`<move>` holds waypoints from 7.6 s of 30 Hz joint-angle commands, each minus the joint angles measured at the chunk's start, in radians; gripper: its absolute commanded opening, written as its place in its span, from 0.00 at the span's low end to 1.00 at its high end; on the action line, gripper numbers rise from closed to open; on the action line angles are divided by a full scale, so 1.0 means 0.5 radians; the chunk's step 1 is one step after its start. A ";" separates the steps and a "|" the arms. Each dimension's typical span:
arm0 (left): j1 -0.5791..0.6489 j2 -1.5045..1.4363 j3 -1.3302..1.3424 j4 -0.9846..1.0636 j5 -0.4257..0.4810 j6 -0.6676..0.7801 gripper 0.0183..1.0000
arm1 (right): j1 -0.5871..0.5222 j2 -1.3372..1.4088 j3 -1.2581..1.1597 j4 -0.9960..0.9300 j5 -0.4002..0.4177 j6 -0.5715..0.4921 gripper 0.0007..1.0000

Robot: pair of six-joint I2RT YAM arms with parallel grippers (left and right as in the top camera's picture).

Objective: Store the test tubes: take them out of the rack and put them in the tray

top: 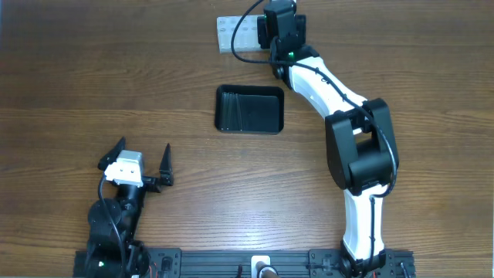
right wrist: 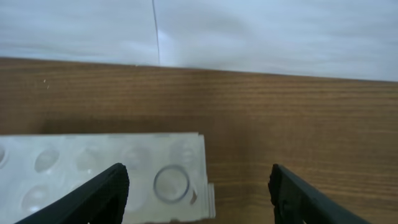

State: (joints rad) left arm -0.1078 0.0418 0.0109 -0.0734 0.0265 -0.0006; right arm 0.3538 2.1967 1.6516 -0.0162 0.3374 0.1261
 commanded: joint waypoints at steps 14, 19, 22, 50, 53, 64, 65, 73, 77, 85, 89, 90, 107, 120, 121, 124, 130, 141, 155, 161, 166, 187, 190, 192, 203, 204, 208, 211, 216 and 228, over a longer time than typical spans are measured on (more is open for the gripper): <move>0.012 -0.016 -0.010 -0.006 0.021 -0.014 1.00 | -0.007 0.089 0.072 0.166 0.044 -0.042 0.71; 0.012 -0.016 -0.010 -0.006 0.021 -0.014 1.00 | -0.007 0.137 0.077 0.213 0.045 -0.047 0.70; 0.012 -0.016 -0.010 -0.006 0.021 -0.014 1.00 | -0.008 0.154 0.081 0.218 0.046 -0.047 0.69; 0.012 -0.016 -0.010 -0.006 0.021 -0.014 1.00 | 0.002 0.155 0.081 0.198 0.045 -0.046 0.18; 0.012 -0.016 -0.010 -0.006 0.021 -0.014 1.00 | 0.002 0.155 0.081 0.198 0.045 -0.045 0.16; 0.012 -0.016 -0.010 -0.006 0.021 -0.014 1.00 | 0.012 0.151 0.096 0.201 0.046 -0.045 0.08; 0.012 -0.016 -0.010 -0.006 0.021 -0.014 1.00 | 0.014 0.146 0.105 0.194 0.046 -0.045 0.07; 0.012 -0.016 -0.010 -0.006 0.021 -0.014 1.00 | 0.037 0.053 0.367 -0.101 0.047 -0.045 0.02; 0.012 -0.016 -0.010 -0.006 0.021 -0.014 1.00 | 0.046 -0.034 0.555 -0.268 0.047 -0.046 0.02; 0.012 -0.016 -0.010 -0.006 0.021 -0.014 1.00 | 0.065 -0.269 0.855 -0.594 0.032 0.002 0.03; 0.012 -0.016 -0.010 -0.006 0.021 -0.014 1.00 | 0.082 -0.410 0.874 -0.908 -0.060 0.104 0.05; 0.012 -0.016 -0.010 -0.006 0.020 -0.014 1.00 | 0.091 -0.439 0.874 -1.035 -0.105 0.140 0.05; 0.012 -0.016 -0.010 -0.006 0.021 -0.014 1.00 | 0.258 -0.365 0.372 -1.850 -0.807 0.301 0.01; 0.012 -0.016 -0.010 -0.006 0.021 -0.014 1.00 | 0.260 -0.365 -0.186 -1.328 -0.668 0.580 0.01; 0.012 -0.016 -0.010 -0.006 0.020 -0.014 1.00 | 0.259 -0.365 -0.201 -1.316 -0.656 0.588 0.01; 0.012 -0.016 -0.010 -0.006 0.020 -0.014 1.00 | 0.259 -0.365 -0.239 -1.304 -0.640 0.600 0.01; 0.012 -0.016 -0.010 -0.006 0.021 -0.014 1.00 | 0.259 -0.365 -0.291 -1.312 -0.602 0.649 0.00; 0.012 -0.016 -0.010 -0.006 0.021 -0.014 1.00 | 0.259 -0.364 -0.376 -1.305 -0.528 0.700 0.05; 0.012 -0.016 -0.010 -0.006 0.021 -0.014 1.00 | 0.261 -0.364 -0.377 -1.280 -0.529 0.700 0.24; 0.012 -0.016 -0.010 -0.006 0.021 -0.014 1.00 | 0.260 -0.365 -0.375 -1.245 -0.529 0.700 0.24; 0.012 -0.016 -0.010 -0.006 0.021 -0.014 1.00 | 0.251 -0.407 -0.374 -1.202 -0.502 0.680 0.24; 0.012 -0.016 -0.010 -0.006 0.021 -0.014 1.00 | -0.200 -2.247 -1.051 -0.945 -0.292 0.021 0.64; 0.012 -0.016 -0.010 -0.006 0.021 -0.014 1.00 | -0.318 -2.591 -1.315 -0.912 -0.291 -0.074 0.71; 0.012 -0.016 -0.010 -0.006 0.021 -0.014 1.00 | -0.375 -2.819 -1.511 -0.864 -0.291 -0.116 0.78; 0.012 -0.016 -0.010 -0.006 0.021 -0.014 1.00 | -0.452 -3.784 -2.539 -0.398 -0.289 -0.424 0.99; 0.012 -0.016 -0.010 -0.006 0.021 -0.014 1.00 | -0.468 -3.843 -2.617 -0.356 -0.288 -0.450 0.99; 0.012 -0.016 -0.010 -0.006 0.021 -0.014 1.00 | -0.563 -4.083 -2.898 -0.266 -0.291 -0.465 0.99; 0.012 -0.016 -0.010 -0.006 0.021 -0.014 1.00 | -0.636 -4.264 -3.058 -0.268 -0.293 -0.462 0.99; 0.012 -0.016 -0.010 -0.006 0.021 -0.014 1.00 | -0.679 -4.379 -3.212 -0.219 -0.288 -0.465 0.99; 0.012 -0.016 -0.010 -0.006 0.021 -0.014 1.00 | -0.680 -4.383 -3.245 -0.179 -0.299 -0.468 0.99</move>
State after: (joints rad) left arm -0.1078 0.0418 0.0109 -0.0734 0.0269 -0.0006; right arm 0.0208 0.0166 0.0425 -0.1184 0.1867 -0.1024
